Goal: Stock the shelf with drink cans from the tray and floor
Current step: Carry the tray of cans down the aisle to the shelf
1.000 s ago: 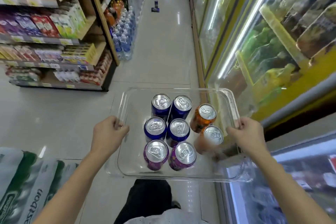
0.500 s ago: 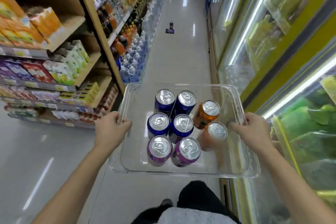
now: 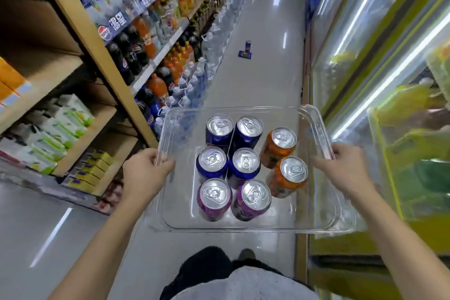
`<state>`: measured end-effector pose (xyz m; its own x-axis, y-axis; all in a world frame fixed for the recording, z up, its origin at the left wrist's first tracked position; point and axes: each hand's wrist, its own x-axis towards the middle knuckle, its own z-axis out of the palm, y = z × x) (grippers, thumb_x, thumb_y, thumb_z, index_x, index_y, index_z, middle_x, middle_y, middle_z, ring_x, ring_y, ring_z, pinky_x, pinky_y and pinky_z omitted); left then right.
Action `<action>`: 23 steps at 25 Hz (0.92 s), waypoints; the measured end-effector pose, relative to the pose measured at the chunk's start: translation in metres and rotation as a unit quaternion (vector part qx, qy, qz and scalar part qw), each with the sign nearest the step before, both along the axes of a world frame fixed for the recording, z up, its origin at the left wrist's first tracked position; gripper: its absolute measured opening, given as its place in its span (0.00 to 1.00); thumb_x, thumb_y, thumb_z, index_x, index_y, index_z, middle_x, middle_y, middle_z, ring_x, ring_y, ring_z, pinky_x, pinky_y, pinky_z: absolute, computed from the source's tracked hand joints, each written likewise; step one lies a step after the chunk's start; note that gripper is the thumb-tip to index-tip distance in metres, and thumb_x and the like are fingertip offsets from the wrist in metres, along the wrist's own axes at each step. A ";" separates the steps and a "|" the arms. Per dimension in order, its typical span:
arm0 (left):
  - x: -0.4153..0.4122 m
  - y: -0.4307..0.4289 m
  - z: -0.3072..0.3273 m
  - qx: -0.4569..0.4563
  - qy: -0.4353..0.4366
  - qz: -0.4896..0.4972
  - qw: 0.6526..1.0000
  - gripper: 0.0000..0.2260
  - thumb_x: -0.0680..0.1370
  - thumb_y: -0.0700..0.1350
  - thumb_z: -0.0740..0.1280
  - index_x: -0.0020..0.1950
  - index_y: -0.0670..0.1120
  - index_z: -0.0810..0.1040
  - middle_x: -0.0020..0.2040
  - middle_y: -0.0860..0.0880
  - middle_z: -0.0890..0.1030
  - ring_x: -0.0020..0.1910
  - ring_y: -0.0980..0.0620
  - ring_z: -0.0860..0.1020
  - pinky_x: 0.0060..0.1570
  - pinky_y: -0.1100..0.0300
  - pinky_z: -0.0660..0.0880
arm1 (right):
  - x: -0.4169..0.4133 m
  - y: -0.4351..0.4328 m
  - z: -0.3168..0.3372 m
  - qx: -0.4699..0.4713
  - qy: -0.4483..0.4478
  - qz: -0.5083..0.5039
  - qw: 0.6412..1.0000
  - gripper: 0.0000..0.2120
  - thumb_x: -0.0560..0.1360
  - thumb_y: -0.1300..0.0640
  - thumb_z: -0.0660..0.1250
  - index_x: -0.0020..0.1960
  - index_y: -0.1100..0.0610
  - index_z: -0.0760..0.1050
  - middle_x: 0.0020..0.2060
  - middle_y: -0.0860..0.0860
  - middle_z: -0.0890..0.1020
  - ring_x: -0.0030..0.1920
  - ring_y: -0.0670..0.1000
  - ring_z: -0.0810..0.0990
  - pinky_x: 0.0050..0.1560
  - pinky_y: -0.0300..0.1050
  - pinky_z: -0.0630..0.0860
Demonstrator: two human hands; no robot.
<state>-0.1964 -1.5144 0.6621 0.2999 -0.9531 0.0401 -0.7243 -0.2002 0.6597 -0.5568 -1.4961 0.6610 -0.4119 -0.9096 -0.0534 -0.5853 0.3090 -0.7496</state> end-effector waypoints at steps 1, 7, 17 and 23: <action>-0.009 -0.028 0.001 0.000 -0.007 0.007 1.000 0.08 0.69 0.43 0.73 0.36 0.39 0.80 0.32 0.43 0.79 0.32 0.46 0.75 0.32 0.55 0.69 | -0.009 -0.032 0.002 -0.002 0.005 0.002 1.000 0.14 0.63 0.63 0.72 0.26 0.58 0.68 0.19 0.46 0.66 0.24 0.49 0.64 0.27 0.41 0.58; -0.051 -0.202 -0.008 -0.009 -0.006 0.034 0.999 0.11 0.69 0.43 0.72 0.36 0.35 0.79 0.33 0.37 0.80 0.35 0.39 0.77 0.29 0.57 0.67 | -0.050 -0.224 0.001 -0.007 0.048 0.008 0.999 0.13 0.62 0.62 0.73 0.27 0.60 0.69 0.21 0.51 0.69 0.24 0.50 0.65 0.24 0.42 0.62; -0.103 -0.497 -0.003 0.015 0.015 0.046 0.999 0.09 0.70 0.43 0.72 0.34 0.40 0.77 0.25 0.49 0.73 0.27 0.50 0.71 0.26 0.61 0.61 | -0.100 -0.521 0.013 -0.016 0.046 0.035 0.998 0.08 0.64 0.63 0.72 0.33 0.65 0.74 0.23 0.52 0.71 0.25 0.46 0.68 0.23 0.37 0.64; -0.142 -0.618 -0.038 0.008 0.020 0.139 0.990 0.11 0.69 0.44 0.72 0.31 0.41 0.75 0.25 0.47 0.73 0.28 0.47 0.71 0.27 0.57 0.62 | -0.130 -0.710 -0.004 -0.031 0.089 0.119 0.989 0.16 0.64 0.61 0.73 0.26 0.59 0.66 0.22 0.52 0.68 0.26 0.52 0.66 0.27 0.43 0.64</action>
